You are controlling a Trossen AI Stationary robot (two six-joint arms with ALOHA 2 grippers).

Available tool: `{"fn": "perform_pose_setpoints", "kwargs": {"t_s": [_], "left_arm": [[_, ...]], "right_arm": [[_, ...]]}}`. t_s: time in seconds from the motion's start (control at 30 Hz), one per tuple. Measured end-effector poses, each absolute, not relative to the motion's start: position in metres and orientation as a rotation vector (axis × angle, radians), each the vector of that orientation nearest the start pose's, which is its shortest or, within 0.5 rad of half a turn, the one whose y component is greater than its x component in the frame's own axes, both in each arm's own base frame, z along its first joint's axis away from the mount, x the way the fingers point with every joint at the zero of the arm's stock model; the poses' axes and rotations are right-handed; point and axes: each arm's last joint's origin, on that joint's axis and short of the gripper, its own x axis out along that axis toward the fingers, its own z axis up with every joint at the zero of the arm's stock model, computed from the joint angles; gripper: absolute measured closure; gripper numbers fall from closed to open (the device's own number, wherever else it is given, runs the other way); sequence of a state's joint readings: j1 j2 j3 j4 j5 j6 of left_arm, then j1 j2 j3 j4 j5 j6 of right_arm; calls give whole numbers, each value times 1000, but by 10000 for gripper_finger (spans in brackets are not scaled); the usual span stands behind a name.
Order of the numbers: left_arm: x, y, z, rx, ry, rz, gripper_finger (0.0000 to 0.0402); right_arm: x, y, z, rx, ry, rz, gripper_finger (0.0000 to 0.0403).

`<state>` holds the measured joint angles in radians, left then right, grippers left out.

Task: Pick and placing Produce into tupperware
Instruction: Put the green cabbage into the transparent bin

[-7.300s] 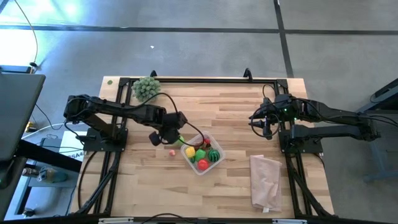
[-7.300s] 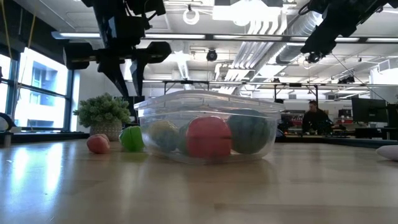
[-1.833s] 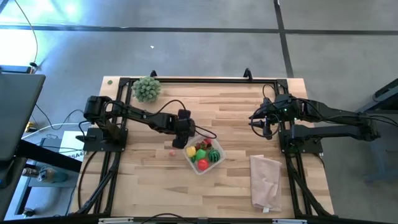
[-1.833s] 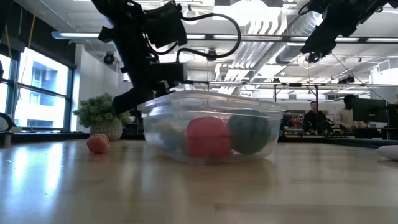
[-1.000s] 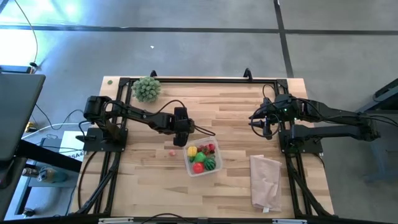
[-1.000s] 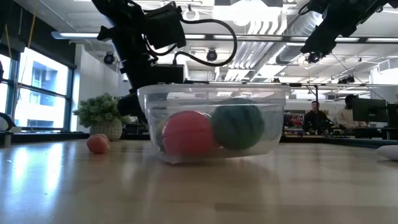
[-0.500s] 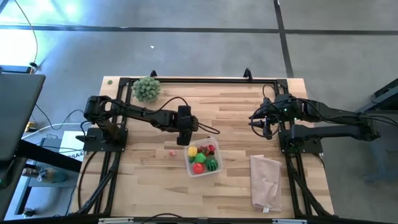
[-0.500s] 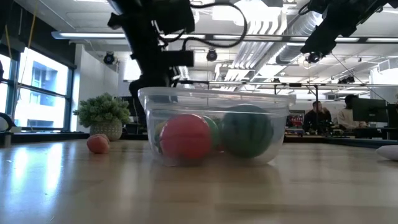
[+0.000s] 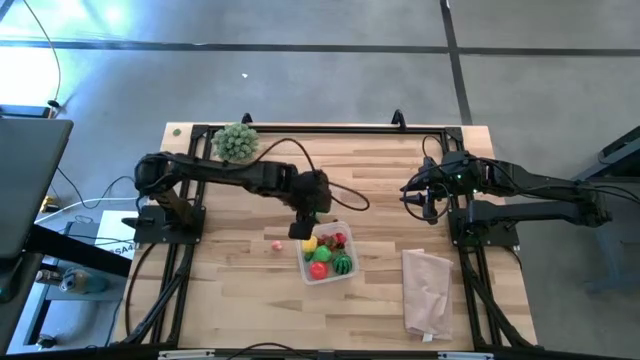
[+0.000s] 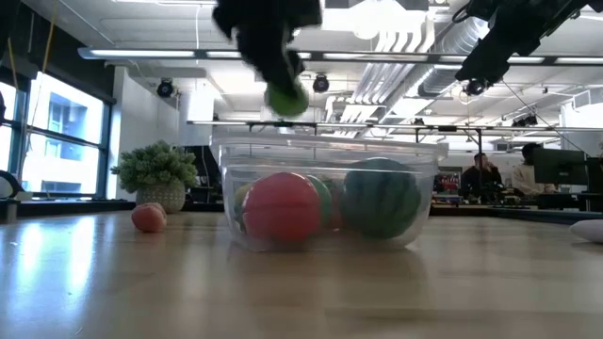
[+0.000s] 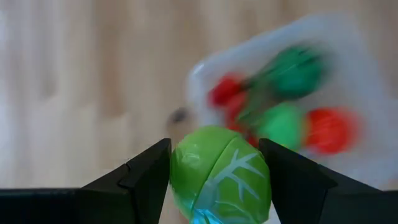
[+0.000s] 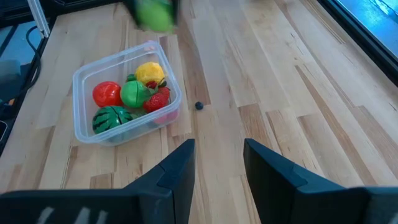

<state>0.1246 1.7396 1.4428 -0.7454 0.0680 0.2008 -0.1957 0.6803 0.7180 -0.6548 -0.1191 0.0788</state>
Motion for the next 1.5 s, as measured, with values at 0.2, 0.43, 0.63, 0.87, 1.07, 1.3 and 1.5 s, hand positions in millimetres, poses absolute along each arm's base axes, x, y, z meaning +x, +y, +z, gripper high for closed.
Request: {"fn": "perform_pose_setpoints", "kwargs": {"t_s": [0.2,0.43,0.63,0.87,1.07,1.3,1.5], "left_arm": [[373,21,298,-61,809,-503,174],[383,-21,284,133,839,-437,174],[397,-36,246,250,977,-306,174],[404,-36,209,263,1126,-252,174],[406,-34,201,284,1160,-214,174],[405,-34,201,290,1163,-219,174],[405,-34,201,282,1163,-214,174]], "right_arm": [[134,-23,283,173,606,-98,274],[134,-23,283,173,607,-98,274],[134,-23,283,173,606,-98,274],[134,-23,283,173,606,-98,274],[134,-23,283,173,607,-98,274],[134,-23,283,173,607,-98,274],[134,-23,283,173,607,-98,274]]}}
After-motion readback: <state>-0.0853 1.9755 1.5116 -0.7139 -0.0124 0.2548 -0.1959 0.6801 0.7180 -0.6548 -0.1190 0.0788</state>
